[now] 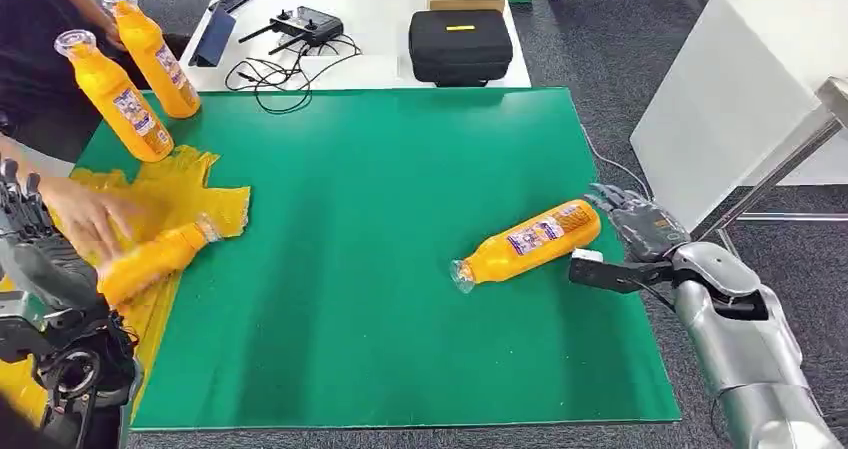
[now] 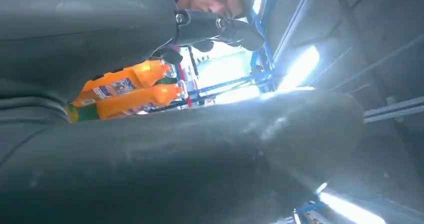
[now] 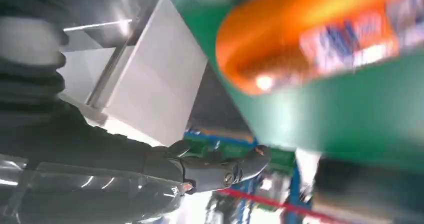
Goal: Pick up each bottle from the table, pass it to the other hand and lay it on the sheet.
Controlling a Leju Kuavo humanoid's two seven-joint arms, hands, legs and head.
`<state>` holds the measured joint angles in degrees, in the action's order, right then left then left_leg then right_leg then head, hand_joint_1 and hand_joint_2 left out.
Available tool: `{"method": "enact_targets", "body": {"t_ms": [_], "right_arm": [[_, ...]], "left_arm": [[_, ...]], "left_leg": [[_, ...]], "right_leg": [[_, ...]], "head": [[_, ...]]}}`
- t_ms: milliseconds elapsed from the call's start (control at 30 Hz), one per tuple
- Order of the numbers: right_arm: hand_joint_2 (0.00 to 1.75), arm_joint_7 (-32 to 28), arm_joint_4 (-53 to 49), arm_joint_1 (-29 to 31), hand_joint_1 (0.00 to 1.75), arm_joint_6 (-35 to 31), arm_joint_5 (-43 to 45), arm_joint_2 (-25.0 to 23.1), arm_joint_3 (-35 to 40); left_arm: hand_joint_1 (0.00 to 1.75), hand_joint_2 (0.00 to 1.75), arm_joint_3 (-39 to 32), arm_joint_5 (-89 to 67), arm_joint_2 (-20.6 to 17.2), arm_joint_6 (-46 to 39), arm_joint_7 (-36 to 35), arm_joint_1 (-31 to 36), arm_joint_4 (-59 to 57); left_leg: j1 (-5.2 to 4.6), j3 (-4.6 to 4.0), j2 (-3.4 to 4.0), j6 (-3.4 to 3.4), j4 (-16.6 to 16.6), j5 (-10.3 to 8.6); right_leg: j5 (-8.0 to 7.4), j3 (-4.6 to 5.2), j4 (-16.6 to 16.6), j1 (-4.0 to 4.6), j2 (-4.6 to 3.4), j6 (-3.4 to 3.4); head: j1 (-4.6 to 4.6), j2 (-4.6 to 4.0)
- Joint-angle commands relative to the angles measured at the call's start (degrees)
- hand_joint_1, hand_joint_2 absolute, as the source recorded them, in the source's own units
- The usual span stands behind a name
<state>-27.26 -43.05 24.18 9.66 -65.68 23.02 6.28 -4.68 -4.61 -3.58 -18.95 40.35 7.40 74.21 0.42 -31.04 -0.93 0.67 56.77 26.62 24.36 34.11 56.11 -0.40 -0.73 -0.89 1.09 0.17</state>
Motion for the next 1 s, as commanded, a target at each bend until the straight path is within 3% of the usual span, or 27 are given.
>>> {"method": "enact_targets", "body": {"t_ms": [33,200,533,1000], "right_arm": [[1.75,-1.47,14.69,7.93,0.0,1.14,-2.88,-2.82,11.31],[1.75,-1.36,16.6,9.61,0.0,0.84,-3.19,-3.52,12.31],[1.75,2.5,25.59,22.19,0.0,-3.39,-6.51,-9.56,18.16],[1.75,2.14,26.53,23.14,0.0,-3.79,-5.68,-10.78,18.96]], "left_arm": [[0.0,0.0,-2.02,0.83,1.54,0.5,-0.35,1.47,-0.16],[0.0,0.0,-2.32,0.83,1.43,0.52,-0.35,1.22,0.2],[0.0,0.0,-4.41,1.6,0.97,1.57,-0.35,-1.39,3.36],[0.0,0.0,-6.8,1.47,1.68,2.24,-0.35,-3.42,5.62]], "left_leg": [[0.05,0.15,0.21,-0.02,-0.04,0.04],[0.03,0.09,0.22,-0.01,-0.02,0.03],[0.02,0.19,0.56,-0.04,-0.01,0.09],[0.03,0.08,0.16,-0.02,-0.02,0.02]], "right_leg": [[-0.04,-0.11,-0.08,0.06,-0.13,0.01],[-0.03,-0.04,-0.02,0.02,-0.13,0.0],[-0.04,-0.03,0.03,0.02,-0.42,0.02],[0.0,-0.04,0.0,0.03,-0.1,-0.01]], "head": [[0.02,0.0],[0.04,0.0],[0.0,0.0],[0.02,0.0]]}}
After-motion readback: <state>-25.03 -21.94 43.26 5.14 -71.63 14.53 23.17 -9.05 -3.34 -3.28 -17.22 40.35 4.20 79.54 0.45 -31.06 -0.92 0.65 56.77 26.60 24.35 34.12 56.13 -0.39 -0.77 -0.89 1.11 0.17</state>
